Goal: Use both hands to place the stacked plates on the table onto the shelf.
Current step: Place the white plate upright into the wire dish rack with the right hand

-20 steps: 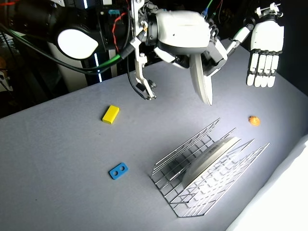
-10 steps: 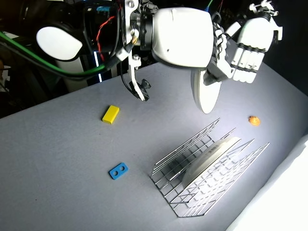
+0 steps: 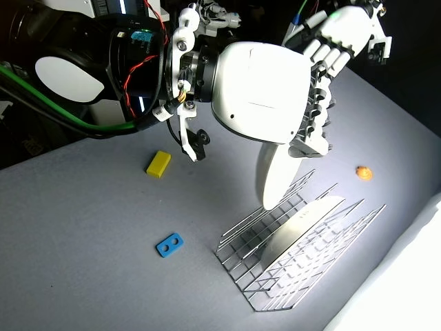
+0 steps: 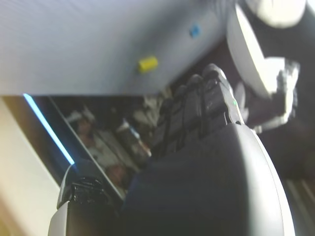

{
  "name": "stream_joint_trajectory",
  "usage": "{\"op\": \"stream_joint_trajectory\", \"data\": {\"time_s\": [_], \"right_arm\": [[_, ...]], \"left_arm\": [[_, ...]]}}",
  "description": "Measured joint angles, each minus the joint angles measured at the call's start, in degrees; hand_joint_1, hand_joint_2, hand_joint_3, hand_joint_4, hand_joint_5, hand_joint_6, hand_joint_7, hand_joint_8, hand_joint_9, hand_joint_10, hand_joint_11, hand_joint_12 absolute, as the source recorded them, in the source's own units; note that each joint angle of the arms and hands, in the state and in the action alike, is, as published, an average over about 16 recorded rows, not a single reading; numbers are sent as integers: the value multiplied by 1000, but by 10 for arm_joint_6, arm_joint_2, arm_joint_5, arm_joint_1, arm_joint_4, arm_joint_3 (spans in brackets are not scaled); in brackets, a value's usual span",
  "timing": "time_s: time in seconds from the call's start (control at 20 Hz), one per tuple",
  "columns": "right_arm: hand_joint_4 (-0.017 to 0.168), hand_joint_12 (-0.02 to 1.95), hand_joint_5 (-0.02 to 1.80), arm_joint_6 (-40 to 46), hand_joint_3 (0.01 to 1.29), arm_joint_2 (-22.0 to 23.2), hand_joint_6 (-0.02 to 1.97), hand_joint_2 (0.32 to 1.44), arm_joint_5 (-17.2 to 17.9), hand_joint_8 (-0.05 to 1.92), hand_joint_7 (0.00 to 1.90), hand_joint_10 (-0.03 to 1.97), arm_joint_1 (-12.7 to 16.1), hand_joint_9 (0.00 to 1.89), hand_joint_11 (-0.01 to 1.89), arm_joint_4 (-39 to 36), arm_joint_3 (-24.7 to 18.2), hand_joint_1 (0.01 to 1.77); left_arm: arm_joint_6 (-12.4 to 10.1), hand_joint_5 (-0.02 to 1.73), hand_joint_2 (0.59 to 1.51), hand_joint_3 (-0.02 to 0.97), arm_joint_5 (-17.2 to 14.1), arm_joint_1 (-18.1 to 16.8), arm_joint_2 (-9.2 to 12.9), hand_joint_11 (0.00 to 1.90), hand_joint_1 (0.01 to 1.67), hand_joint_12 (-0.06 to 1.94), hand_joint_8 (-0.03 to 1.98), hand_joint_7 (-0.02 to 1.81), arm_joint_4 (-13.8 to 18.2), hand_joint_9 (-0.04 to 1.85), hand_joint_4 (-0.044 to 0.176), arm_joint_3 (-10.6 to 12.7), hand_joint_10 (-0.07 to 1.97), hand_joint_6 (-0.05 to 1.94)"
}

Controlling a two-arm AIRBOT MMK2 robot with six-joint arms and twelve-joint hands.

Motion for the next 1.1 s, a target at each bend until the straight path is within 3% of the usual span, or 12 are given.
{"op": "stream_joint_trajectory", "data": {"time_s": [0.3,0.55,0.8,1.1], "right_arm": [[17,1479,802,-2,10,-9,1181,1088,-7,1156,894,806,-8,904,640,17,18,1174],[18,1502,782,-10,10,-21,1201,1103,-13,1168,888,835,-15,894,643,45,35,1173],[17,1507,772,-19,9,-36,1200,1112,-21,1149,903,855,-20,904,654,76,54,1171],[15,1483,795,-29,9,-55,1143,1111,-34,1090,946,820,-25,938,684,109,79,1170]], "left_arm": [[2,22,1131,0,-24,-89,15,22,23,9,13,17,38,23,4,-34,17,14],[0,22,1129,0,-34,-140,27,22,22,9,13,18,73,22,4,-47,17,14],[-1,19,1129,0,-41,-170,36,22,22,8,13,16,87,21,5,-57,17,13],[-7,17,1129,0,-53,-174,39,22,22,8,13,18,98,20,5,-58,16,13]]}}
